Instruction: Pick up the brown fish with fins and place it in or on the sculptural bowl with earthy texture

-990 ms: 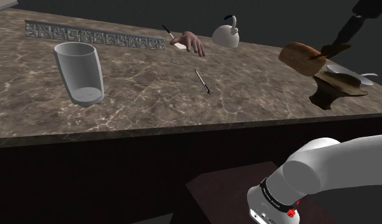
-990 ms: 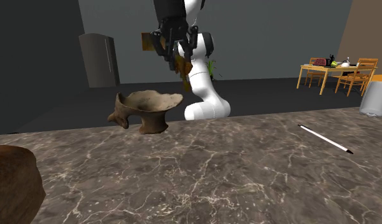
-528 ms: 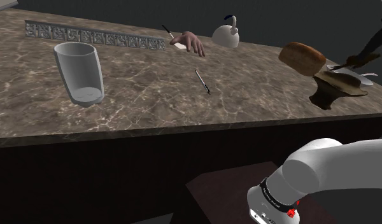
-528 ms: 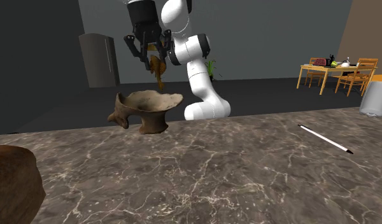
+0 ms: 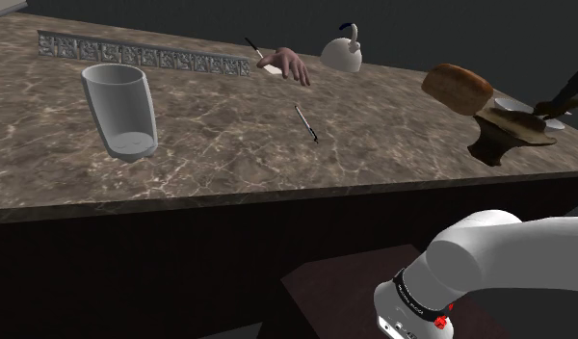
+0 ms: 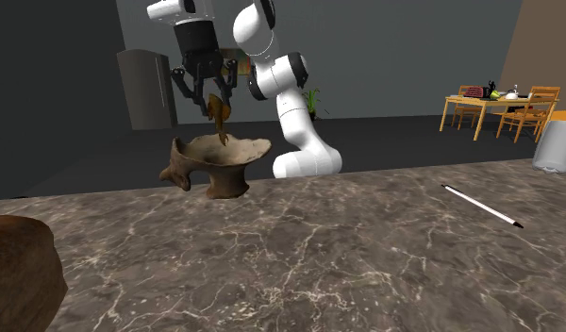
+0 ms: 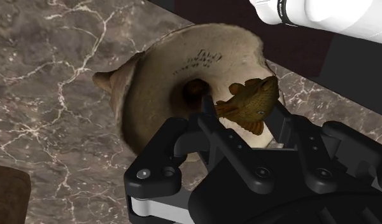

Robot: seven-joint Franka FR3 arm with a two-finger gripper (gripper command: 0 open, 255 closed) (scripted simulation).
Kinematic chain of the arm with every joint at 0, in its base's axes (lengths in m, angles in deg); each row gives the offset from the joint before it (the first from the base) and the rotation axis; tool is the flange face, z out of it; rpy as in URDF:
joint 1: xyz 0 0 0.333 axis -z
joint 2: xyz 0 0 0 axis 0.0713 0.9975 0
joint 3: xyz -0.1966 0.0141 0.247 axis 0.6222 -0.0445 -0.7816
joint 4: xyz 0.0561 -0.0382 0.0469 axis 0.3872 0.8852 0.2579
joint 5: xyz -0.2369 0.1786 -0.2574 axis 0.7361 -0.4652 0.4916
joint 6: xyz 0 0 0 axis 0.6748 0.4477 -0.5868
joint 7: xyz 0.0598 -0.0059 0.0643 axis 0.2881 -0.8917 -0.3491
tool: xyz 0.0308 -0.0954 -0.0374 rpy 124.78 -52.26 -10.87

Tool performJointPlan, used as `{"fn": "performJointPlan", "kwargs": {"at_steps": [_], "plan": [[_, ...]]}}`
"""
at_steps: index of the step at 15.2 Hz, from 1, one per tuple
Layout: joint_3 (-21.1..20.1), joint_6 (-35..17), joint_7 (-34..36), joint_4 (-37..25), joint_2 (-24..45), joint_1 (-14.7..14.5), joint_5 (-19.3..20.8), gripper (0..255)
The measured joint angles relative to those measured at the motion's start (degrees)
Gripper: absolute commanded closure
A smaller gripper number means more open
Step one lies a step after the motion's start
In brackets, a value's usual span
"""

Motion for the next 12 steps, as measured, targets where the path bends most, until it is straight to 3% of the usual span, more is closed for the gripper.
{"fn": "performJointPlan", "kwargs": {"at_steps": [5, 12], "plan": [[-0.35, -3.37, 0.79, 6.03, -2.79, 1.18, 0.95, 255], [-0.23, -4.33, 0.9, 7.42, -3.29, 1.36, 1.2, 255]]}}
